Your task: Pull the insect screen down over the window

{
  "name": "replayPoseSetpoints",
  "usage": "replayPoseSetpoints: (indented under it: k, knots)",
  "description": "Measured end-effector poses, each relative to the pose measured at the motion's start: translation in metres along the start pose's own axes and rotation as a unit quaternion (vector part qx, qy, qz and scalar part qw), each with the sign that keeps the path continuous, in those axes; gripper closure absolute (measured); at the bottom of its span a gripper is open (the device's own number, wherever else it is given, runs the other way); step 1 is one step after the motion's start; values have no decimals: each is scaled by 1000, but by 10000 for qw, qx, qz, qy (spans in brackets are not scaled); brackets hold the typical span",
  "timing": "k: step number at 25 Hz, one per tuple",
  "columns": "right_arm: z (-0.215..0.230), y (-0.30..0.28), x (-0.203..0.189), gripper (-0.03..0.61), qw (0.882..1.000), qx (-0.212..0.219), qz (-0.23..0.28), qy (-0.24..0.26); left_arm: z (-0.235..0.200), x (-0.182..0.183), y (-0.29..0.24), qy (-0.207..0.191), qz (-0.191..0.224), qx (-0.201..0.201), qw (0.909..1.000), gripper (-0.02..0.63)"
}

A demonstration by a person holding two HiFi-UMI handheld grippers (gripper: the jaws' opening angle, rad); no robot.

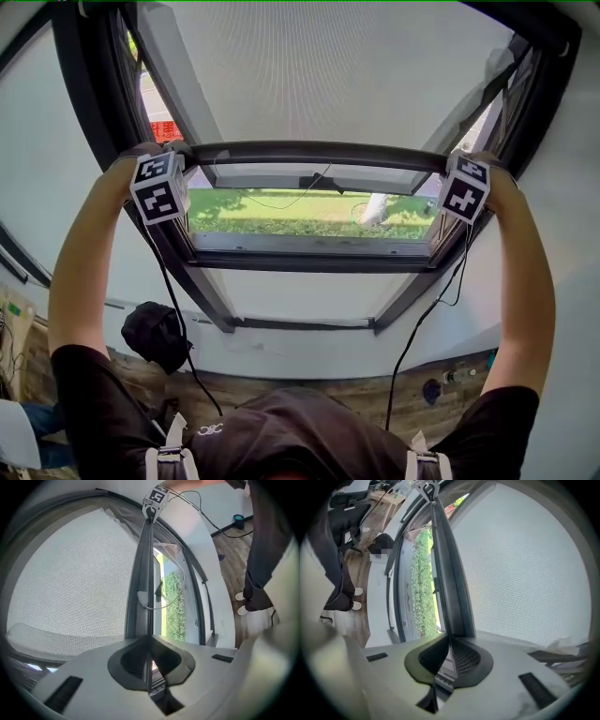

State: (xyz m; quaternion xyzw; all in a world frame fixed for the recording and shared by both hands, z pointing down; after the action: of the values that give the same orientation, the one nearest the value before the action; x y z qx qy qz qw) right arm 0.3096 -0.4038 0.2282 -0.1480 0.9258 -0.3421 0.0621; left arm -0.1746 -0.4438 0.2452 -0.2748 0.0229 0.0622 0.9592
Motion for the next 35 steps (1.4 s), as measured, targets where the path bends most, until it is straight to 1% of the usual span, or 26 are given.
replayPoseSetpoints:
  k: [2,4,7,12,18,21,23,27,32,35]
  knots:
    - [-20,-17,-1,548,9998,175,27,23,18,0,-11,-32,-35,-140,9999,588]
    - [-38,-32,-2,548,9997,213,73,65,37,-3,-24,-45,-59,-264,9996,586]
    - [-59,-51,-3,549,9994,287,164,50,57,-6,-39,65,-52,-452,9989,586]
    - [-94,-82,-4,548,9984,561,44,68,100,-9,-68,95,-126,-794,9967,584]
    - [-125,-108,-5,548,9973,737,-33,50,132,-12,-87,240,-158,-875,9958,584]
    - [-140,-121,-6,548,9964,839,-86,58,155,-14,-105,213,-126,-1038,9943,584]
    - [-148,-128,-6,548,9964,837,-107,51,166,-15,-111,223,-109,-1088,9938,584]
    - [-161,-137,-5,548,9971,754,-123,5,174,-18,-115,313,-146,-1040,9940,584]
    - [-183,-155,-4,549,9967,773,-232,17,199,-18,-133,244,-217,-1170,9926,584]
    - [-198,-167,-5,551,9972,711,-245,55,214,-19,-143,330,-234,-1234,9915,584]
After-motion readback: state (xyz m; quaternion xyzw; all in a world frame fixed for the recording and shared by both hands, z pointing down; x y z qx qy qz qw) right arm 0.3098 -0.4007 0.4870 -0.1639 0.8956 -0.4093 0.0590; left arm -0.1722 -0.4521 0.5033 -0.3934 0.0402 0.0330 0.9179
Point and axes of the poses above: the fingertips, and each gripper's own axes: y backward along the fingers, z to its right, x out of its top, the point moved 8 cm from there along y, backward along the fingers, and after that the axes turned 4 degrees about x, right-handed, at the moved point
